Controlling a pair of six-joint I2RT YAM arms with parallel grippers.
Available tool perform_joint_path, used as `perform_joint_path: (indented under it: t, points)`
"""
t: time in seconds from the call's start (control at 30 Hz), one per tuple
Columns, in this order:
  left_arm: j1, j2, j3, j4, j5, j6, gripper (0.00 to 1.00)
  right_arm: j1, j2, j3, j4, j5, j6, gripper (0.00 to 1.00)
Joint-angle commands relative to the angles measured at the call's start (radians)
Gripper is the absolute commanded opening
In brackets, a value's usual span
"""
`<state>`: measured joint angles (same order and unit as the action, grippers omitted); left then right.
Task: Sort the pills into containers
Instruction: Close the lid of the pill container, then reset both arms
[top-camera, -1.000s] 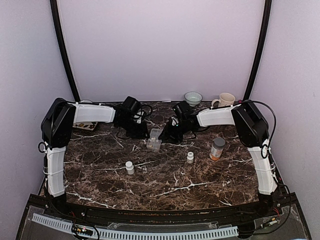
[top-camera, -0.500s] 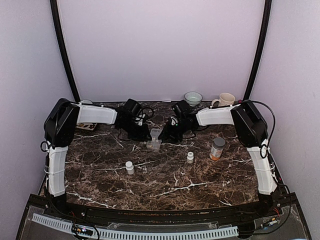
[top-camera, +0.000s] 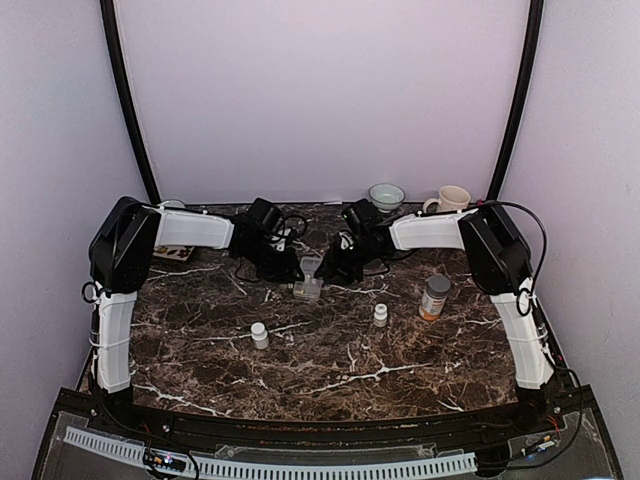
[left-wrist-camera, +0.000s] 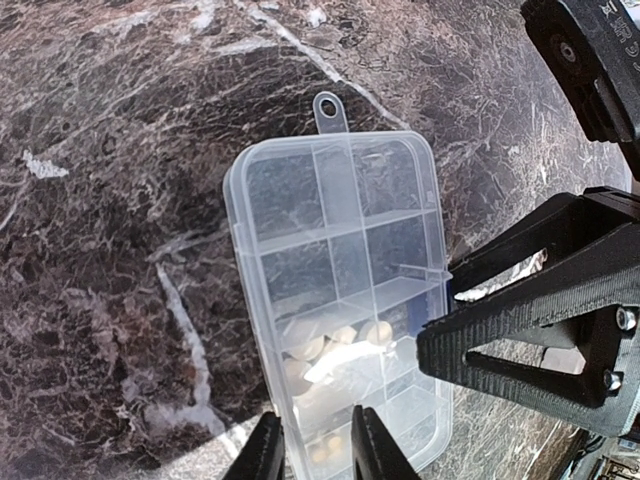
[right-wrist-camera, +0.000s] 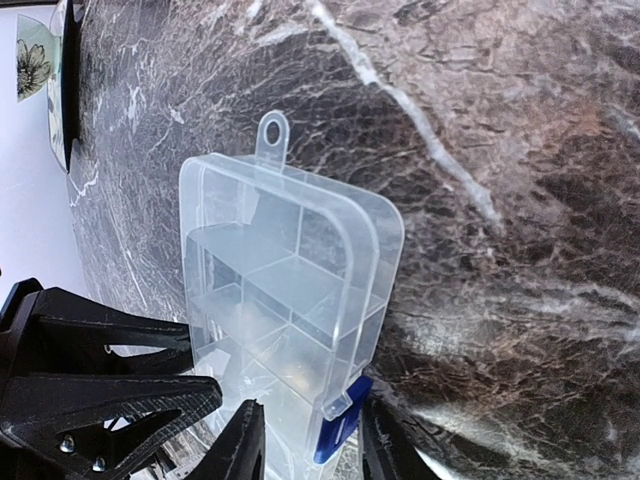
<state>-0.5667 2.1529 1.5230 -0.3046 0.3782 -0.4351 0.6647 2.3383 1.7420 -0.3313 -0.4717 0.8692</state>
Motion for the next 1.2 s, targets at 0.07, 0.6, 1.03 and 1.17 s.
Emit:
perform_joint_path:
  t: [0.07,0.6,1.03,1.17]
  points:
    - [-0.007,0.022,0.018,-0.037,-0.003,0.004,0.27,0.016,0.040,-0.031,-0.070,0.103,-0.031,0.36]
    - [0.003,-0.026,0.112,-0.086,-0.056,0.004,0.44,-0.026,-0.131,-0.042,-0.103,0.288,-0.161,0.48]
    - [0.045,-0.453,-0.201,0.198,-0.380,0.078,0.53,-0.123,-0.471,-0.249,-0.017,0.601,-0.404,0.54]
    - [0.047,-0.669,-0.441,0.427,-0.508,0.158,0.56,-0.142,-0.579,-0.344,0.018,0.746,-0.446,0.65]
